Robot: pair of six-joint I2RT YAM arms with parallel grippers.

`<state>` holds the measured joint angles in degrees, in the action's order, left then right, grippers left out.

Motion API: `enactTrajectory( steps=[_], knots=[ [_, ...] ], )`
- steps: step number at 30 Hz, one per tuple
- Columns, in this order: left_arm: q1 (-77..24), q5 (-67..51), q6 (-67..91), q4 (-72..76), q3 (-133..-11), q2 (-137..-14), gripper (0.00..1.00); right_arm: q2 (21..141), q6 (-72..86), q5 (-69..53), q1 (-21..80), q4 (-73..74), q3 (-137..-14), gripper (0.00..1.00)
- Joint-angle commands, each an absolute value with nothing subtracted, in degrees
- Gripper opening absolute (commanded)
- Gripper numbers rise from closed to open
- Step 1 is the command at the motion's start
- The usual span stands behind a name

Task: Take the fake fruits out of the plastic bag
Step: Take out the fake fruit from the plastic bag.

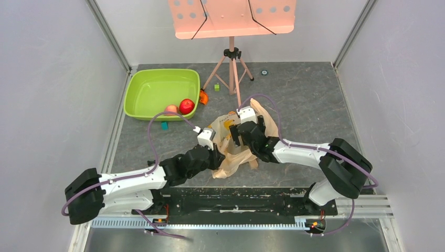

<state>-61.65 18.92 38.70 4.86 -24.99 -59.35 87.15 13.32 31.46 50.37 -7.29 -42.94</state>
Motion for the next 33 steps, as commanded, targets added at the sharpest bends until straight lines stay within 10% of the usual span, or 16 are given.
enactTrajectory(
  steps=[1, 17, 33],
  knots=[
    [-62.0, 18.4, 39.3, 7.6, -27.2, -60.3, 0.22, 88.0, 15.6, 36.1, 49.7, -6.2, -43.9, 0.98],
    [-62.0, 18.2, 39.6, 8.1, -27.0, -62.0, 0.22, 91.1, 20.9, 37.2, 45.8, -9.1, -40.4, 0.97],
    [-62.0, 18.3, 39.9, 8.3, -26.5, -62.0, 0.23, 88.9, 19.3, 38.0, 43.8, -14.4, -35.8, 0.67]
  ],
)
